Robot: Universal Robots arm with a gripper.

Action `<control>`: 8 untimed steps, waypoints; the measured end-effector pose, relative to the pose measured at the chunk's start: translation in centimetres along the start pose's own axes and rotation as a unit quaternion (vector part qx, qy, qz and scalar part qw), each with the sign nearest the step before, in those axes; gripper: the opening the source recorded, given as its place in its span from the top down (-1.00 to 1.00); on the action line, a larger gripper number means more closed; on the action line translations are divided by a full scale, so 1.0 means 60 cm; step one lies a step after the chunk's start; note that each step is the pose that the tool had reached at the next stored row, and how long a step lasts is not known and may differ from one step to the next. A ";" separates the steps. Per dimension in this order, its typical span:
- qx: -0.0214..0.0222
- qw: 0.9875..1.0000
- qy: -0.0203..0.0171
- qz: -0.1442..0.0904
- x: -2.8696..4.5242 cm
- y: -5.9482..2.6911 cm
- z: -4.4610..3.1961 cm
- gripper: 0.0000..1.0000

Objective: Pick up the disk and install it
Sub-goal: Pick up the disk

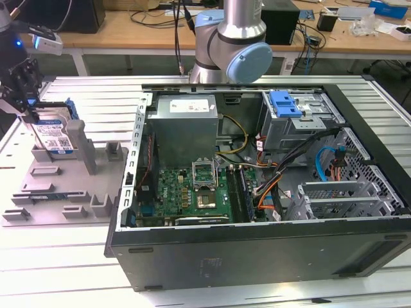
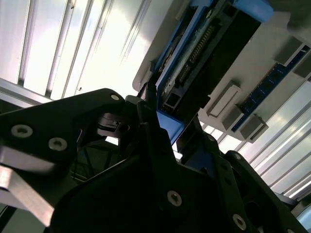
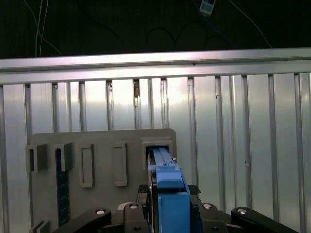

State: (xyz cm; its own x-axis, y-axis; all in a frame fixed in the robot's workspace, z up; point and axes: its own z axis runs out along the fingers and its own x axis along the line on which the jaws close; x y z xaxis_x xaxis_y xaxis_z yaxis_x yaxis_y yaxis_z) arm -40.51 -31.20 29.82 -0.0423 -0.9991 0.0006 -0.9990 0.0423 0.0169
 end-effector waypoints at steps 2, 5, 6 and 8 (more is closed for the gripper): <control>0.000 1.000 0.000 0.000 0.000 0.000 0.000 0.26; 0.000 1.000 0.000 0.000 0.000 0.000 0.000 0.26; 0.000 1.000 0.000 0.000 0.000 0.000 0.000 0.26; 0.000 1.000 0.000 0.000 0.000 0.000 0.000 0.26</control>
State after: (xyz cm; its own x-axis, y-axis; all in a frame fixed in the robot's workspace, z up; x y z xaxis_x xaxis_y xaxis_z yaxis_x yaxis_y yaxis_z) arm -40.51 -31.19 29.80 -0.0423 -0.9991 0.0004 -0.9990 0.0423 0.0169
